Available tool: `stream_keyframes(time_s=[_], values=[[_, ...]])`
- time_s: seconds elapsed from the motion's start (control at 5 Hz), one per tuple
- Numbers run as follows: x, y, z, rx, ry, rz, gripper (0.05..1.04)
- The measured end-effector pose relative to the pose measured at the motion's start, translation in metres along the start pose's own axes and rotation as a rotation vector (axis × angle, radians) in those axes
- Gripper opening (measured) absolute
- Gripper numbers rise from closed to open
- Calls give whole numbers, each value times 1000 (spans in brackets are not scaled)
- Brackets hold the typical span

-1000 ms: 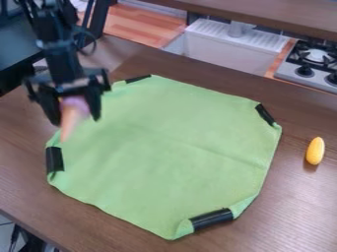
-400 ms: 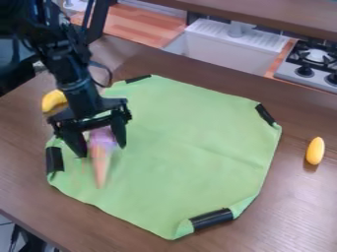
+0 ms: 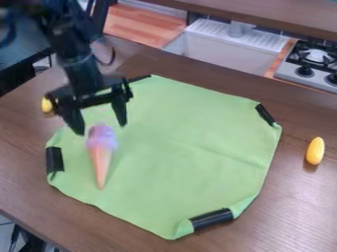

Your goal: Put the ice cream figure on the left side of the cloth

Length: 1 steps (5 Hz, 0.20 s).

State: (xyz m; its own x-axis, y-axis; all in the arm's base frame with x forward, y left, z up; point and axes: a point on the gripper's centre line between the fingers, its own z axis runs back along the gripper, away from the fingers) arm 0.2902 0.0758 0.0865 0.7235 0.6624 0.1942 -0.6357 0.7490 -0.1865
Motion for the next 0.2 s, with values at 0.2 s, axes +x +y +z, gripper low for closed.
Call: stream_keyframes(time_s=[0.2], values=[[24,-3,28,46,-46,46,999]])
